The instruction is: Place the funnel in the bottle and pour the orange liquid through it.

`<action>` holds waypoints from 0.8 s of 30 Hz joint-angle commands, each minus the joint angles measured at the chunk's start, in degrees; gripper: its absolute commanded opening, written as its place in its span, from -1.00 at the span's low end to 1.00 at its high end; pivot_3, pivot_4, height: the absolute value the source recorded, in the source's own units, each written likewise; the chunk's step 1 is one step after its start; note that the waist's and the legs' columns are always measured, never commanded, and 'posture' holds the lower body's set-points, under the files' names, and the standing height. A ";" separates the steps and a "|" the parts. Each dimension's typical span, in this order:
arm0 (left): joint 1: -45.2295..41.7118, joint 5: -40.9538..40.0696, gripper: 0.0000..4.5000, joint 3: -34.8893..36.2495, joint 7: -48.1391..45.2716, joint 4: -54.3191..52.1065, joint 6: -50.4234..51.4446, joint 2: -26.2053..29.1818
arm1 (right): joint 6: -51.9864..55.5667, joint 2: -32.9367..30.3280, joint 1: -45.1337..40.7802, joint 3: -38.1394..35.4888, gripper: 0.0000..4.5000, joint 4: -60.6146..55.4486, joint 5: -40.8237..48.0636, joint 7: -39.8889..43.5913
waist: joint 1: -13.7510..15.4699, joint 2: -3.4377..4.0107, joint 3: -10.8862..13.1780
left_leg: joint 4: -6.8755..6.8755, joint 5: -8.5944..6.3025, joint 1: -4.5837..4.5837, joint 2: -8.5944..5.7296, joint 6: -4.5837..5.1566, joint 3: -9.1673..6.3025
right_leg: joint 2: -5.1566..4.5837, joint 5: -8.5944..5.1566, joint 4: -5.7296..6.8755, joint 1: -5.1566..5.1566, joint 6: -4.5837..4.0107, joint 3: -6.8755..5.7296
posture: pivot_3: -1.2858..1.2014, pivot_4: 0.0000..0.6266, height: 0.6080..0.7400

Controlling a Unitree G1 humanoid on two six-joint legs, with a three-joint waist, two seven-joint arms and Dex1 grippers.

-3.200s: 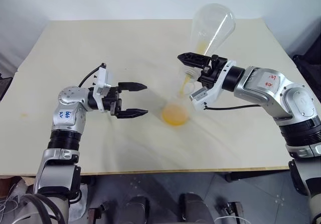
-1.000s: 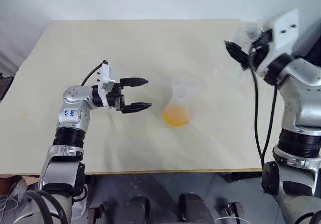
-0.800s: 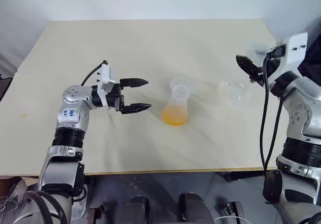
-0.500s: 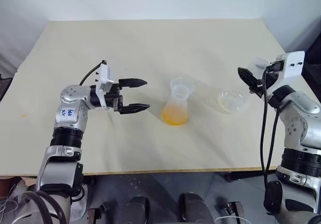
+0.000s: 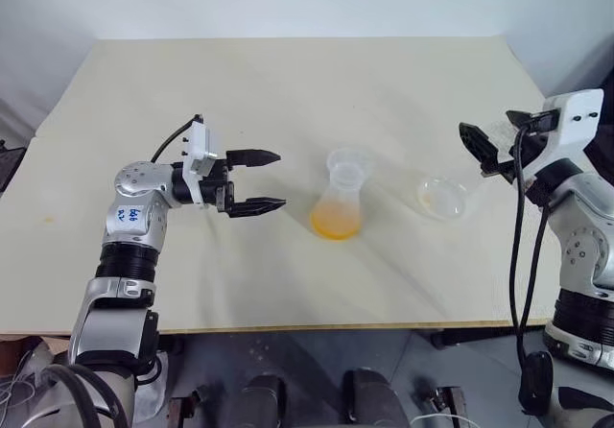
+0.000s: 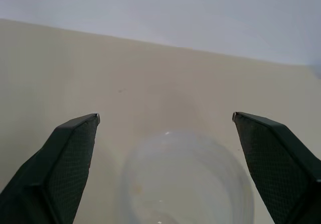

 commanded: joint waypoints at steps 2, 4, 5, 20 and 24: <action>-1.07 -0.53 1.00 1.76 1.14 -0.65 -1.14 -0.04 | 2.33 -1.63 2.36 -2.07 0.98 -5.93 2.82 -1.13 | 0.02 0.00 0.00 | 0.00 0.00 0.00 0.00 0.00 0.00 | -0.01 0.00 0.00 0.01 0.00 0.00 | 0.03 -0.52 1.00; -0.92 -0.67 1.00 2.08 2.15 -0.89 -1.10 -0.21 | 2.38 -1.86 2.86 -2.14 0.98 -6.84 3.35 -1.45 | 0.00 0.00 0.00 | 0.00 0.00 0.00 0.00 0.00 0.01 | 0.00 0.00 -0.01 0.01 0.00 0.00 | 0.03 -0.52 1.00; -0.77 -0.88 1.00 2.32 2.76 -1.21 -0.80 -0.32 | 2.49 -2.08 2.66 -2.25 0.98 -7.17 3.67 -1.71 | 0.00 0.00 0.00 | 0.00 0.00 0.00 0.00 0.00 0.01 | -0.01 0.00 -0.01 0.01 0.00 0.00 | 0.03 -0.52 1.00; 1.72 -1.87 1.00 4.62 2.66 -2.04 -0.42 1.32 | 4.29 -10.84 -5.31 -1.87 0.98 -6.38 10.00 3.97 | 0.00 0.00 0.00 | -0.01 0.00 -0.01 0.03 0.00 0.03 | 0.01 0.00 -0.08 0.00 0.00 0.00 | 0.03 -0.52 1.00; 3.82 -2.65 1.00 5.66 0.72 -3.46 -0.17 3.37 | 5.68 -15.86 1.22 -3.76 0.98 -12.34 15.83 12.00 | 0.12 0.00 0.00 | -0.04 -0.01 -0.01 0.04 0.01 -0.06 | 0.00 0.00 -0.11 0.05 0.00 -0.03 | 0.03 -0.52 1.00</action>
